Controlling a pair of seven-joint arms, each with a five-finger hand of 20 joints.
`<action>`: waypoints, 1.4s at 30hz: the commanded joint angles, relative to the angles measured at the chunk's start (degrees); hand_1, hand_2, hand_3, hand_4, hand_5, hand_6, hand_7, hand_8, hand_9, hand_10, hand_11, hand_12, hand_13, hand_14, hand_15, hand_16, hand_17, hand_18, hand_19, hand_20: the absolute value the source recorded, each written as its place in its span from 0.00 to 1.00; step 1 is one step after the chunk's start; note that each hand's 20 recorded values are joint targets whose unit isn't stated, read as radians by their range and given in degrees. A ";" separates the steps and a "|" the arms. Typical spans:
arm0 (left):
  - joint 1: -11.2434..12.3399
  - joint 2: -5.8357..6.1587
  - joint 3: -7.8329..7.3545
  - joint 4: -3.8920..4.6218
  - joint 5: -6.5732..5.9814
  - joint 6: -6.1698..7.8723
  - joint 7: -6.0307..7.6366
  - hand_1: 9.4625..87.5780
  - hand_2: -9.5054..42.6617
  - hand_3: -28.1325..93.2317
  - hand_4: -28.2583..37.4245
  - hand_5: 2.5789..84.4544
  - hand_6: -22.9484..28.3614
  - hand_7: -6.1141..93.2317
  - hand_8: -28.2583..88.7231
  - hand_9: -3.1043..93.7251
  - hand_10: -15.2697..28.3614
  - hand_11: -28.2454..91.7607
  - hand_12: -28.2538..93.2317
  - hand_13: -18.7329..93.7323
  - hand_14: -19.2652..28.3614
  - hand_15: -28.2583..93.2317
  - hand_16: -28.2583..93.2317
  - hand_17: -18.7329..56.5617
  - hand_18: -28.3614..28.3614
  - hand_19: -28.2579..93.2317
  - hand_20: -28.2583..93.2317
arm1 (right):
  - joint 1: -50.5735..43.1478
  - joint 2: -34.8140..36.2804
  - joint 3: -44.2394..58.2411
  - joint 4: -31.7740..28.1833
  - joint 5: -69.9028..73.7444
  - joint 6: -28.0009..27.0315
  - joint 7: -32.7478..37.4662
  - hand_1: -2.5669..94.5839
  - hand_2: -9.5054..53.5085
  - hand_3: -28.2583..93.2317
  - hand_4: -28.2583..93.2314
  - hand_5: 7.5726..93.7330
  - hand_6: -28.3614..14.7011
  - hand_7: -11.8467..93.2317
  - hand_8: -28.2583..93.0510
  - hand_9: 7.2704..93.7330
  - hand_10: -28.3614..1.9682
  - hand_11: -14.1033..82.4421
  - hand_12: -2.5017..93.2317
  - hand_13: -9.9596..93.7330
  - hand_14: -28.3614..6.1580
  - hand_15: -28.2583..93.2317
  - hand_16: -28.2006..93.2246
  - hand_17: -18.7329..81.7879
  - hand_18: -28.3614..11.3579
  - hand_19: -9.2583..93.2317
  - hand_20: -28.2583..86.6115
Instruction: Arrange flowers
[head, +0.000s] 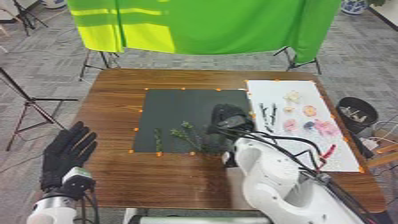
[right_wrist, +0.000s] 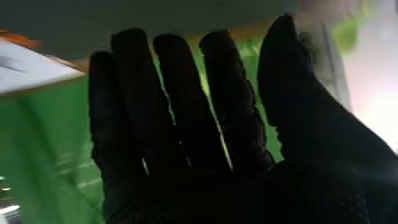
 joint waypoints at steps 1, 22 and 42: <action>0.27 -0.30 0.00 -0.07 -0.17 -0.93 -0.30 0.28 0.47 0.81 0.00 0.50 0.65 0.22 0.16 0.38 0.71 0.48 0.31 0.39 0.76 0.60 0.15 0.16 0.78 0.56 0.31 | -4.51 -0.48 2.67 1.05 3.81 -6.64 -3.43 0.48 0.17 0.90 0.02 0.72 0.55 0.35 0.24 0.68 0.30 0.33 0.20 0.58 0.29 0.56 0.35 0.32 0.13 0.68 0.38; 0.11 -1.08 0.58 0.10 -1.57 -2.00 -2.28 0.27 0.50 0.81 0.00 0.50 0.65 0.22 0.16 0.38 0.71 0.48 0.31 0.39 0.77 0.60 0.15 0.16 0.78 0.56 0.31 | -3.06 -3.01 -2.54 0.36 -2.19 -9.22 -7.67 0.52 0.28 0.88 0.00 0.71 0.62 0.33 0.22 0.67 0.38 0.32 0.20 0.58 0.35 0.55 0.37 0.31 0.17 0.64 0.41; -0.66 -0.67 1.03 0.16 -1.11 -2.90 -0.41 0.26 0.51 0.81 0.00 0.50 0.65 0.22 0.17 0.38 0.71 0.48 0.31 0.39 0.77 0.60 0.15 0.16 0.78 0.56 0.31 | -6.41 3.03 12.47 1.42 -2.00 9.10 6.23 0.33 0.03 0.87 0.03 0.59 0.49 0.26 0.14 0.62 0.26 0.32 0.19 0.59 0.28 0.57 0.36 0.35 0.11 0.70 0.41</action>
